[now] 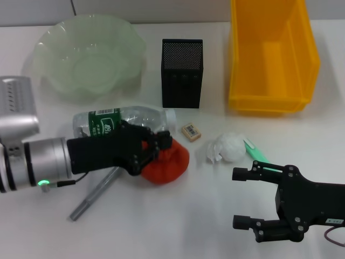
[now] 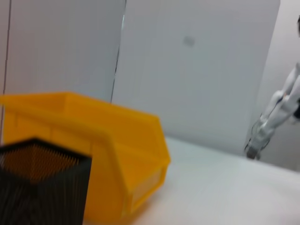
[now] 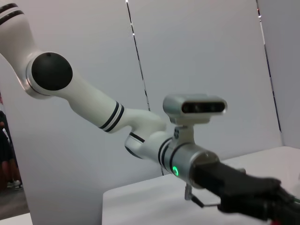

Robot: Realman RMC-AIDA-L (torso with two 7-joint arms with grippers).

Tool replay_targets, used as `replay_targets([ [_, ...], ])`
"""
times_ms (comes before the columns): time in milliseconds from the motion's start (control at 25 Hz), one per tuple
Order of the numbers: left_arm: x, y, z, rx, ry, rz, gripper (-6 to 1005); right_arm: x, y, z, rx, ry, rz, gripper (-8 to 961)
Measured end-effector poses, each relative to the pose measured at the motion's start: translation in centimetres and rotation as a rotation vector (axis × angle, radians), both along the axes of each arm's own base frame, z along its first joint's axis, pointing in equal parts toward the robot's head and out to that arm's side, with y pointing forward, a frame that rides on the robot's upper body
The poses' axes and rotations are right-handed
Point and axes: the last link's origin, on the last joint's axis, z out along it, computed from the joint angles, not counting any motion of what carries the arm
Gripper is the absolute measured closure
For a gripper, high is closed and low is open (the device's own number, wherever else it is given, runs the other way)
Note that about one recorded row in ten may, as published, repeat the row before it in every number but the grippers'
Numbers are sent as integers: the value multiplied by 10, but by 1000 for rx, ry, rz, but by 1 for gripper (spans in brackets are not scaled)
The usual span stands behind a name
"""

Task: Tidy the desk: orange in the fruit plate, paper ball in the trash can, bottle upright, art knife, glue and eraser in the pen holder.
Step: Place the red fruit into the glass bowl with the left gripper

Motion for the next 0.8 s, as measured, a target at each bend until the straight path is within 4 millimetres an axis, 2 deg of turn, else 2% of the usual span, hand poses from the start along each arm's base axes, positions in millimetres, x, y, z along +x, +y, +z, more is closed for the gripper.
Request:
replay_targets([
  [280,14,3,31,46,-123,-48,933,0,0,0,-1,0,0,129],
  [360,14,3,31,46,-123,-48,936,0,0,0,-1,1,0,129],
  [480,18,17,50,145,-135,-54,938,-2,0,-3,-7,10,3,129],
  [600,18,17,50,145,-135,-54,937,-3,0,-4,-10,14,5,129],
  [640,20,25,58,198,-140,-53,937,-3,0,-4,-11,16,5,129],
  [680,24,51,75,341,-122,-4,939,-3,1,-5,-12,17,5,129],
  [720,24,51,75,341,-122,-4,941,-4,0,-5,-13,17,5,129],
  [800,23,71,79,419,-89,57,943,-4,1,-5,-14,19,6,129],
])
